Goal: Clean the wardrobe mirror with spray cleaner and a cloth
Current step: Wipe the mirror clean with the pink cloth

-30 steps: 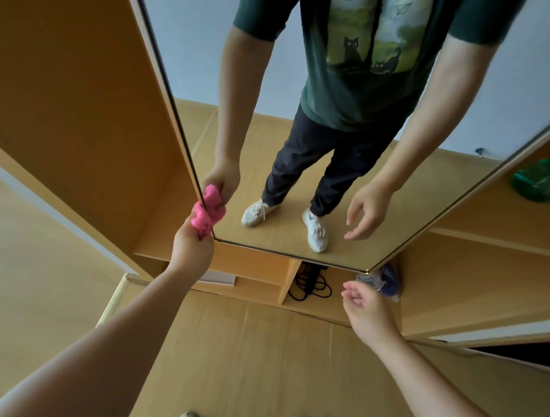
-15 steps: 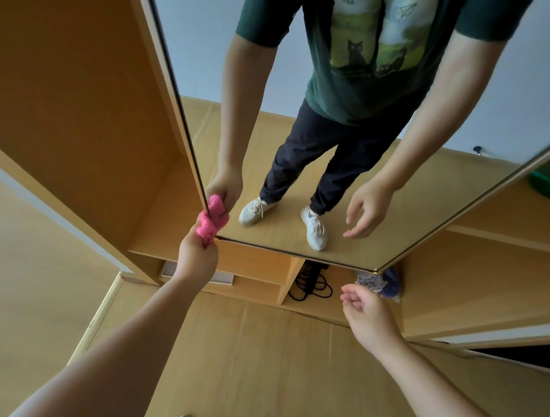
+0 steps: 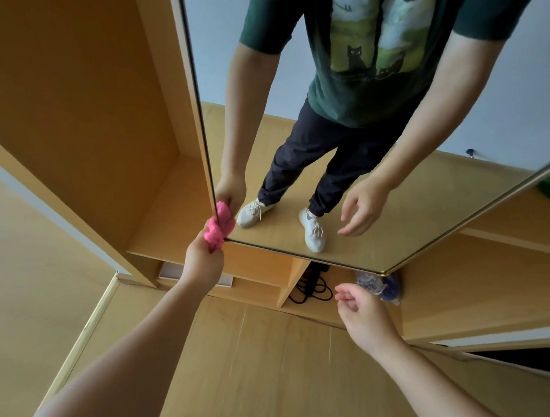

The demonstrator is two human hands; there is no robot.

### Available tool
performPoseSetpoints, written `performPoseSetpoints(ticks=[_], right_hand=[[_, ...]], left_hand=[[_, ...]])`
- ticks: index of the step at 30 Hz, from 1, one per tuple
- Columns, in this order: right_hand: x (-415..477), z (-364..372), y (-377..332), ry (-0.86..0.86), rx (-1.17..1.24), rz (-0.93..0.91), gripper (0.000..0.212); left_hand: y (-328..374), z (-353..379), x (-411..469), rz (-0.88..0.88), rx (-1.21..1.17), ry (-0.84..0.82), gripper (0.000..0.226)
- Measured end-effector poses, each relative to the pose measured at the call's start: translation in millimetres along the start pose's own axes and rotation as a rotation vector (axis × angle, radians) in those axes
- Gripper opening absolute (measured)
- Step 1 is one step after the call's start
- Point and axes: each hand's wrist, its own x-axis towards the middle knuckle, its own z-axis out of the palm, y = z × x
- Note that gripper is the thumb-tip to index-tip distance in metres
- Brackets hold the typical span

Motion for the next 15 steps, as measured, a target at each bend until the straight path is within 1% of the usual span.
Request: performPoseSetpoints(ticks=[4,7,8,10,13,15], right_hand=[[-3.4,-2.0,-20.7,-0.017,0.005,-0.033,0.030],[-8.2,-1.2,-51.0,-0.014,0.031,-0.092,0.027],[-10.2,0.3,-64.2,-0.017,0.042,-0.118,0.026],[-15.8,3.4,-94.6,-0.041,0.060,-0.182,0.025],[-28.9,3.1,-150.6,-0.122,0.123,-0.300,0.024],[-40.1,-2.8,-192.9,-0.168,0.186,-0.386,0.026]], left_hand=[[14.3,-18.4,-10.6,0.038,-0.067,-0.027,0.038],[35.8,-50.3,-30.7,0.093,-0.093,-0.001,0.018],[45.7,-63.6,-38.2,0.110,-0.102,0.012,0.024],[67.0,-92.9,-54.1,0.124,-0.103,0.032,0.045],[105.2,-139.0,-81.1,0.087,-0.163,0.092,0.056],[134.1,-167.2,-100.8,0.120,-0.178,0.095,0.060]])
